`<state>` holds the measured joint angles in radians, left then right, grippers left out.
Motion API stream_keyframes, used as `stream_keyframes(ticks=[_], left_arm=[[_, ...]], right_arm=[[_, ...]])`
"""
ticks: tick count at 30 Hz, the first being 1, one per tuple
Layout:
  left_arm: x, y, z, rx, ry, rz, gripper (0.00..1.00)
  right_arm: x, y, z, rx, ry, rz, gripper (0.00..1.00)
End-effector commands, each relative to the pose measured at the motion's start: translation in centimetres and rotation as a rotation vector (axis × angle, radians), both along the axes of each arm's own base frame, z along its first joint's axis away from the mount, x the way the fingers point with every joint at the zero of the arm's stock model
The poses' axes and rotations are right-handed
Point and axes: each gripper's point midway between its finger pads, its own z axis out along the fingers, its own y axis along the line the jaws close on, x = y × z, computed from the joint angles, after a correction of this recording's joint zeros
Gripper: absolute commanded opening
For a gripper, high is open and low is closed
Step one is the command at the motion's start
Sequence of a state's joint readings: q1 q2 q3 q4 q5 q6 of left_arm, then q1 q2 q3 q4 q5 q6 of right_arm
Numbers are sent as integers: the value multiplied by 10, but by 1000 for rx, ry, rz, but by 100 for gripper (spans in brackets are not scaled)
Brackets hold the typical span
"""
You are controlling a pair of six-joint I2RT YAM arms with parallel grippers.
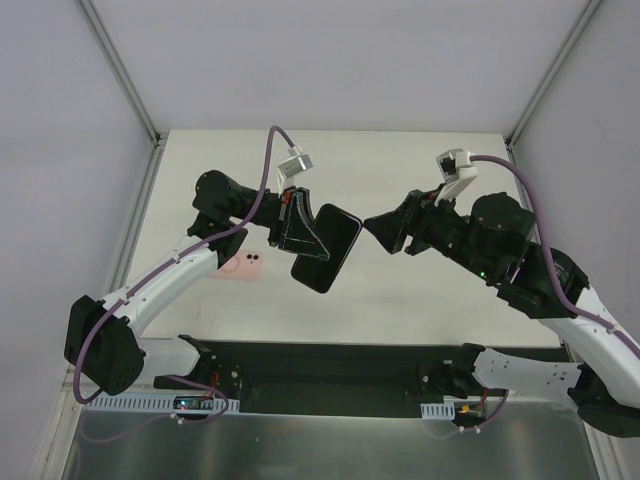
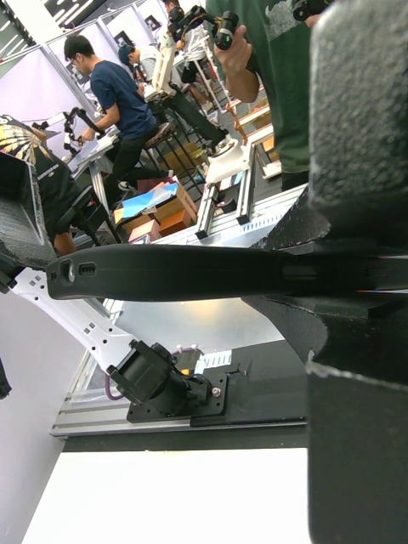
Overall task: Take the phone out of the phone case
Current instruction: Remove the phone case from the phone.
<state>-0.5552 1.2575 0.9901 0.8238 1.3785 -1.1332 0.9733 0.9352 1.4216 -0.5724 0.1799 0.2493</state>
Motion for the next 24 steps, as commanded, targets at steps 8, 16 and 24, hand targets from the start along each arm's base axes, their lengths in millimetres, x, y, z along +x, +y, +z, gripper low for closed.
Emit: stream_keyframes(ticks=[8,16,24], left_arm=[[-3,3,17,-70,-106,19,0],[-5,4,17,-71,-110,18,0],[-6,4,18,-73,-110,21,0]], right_arm=[[-3,0,23,52,-55,15,60],[-1,2,22,45,-53,13,60],[5,4,10,6,-34,-10,60]])
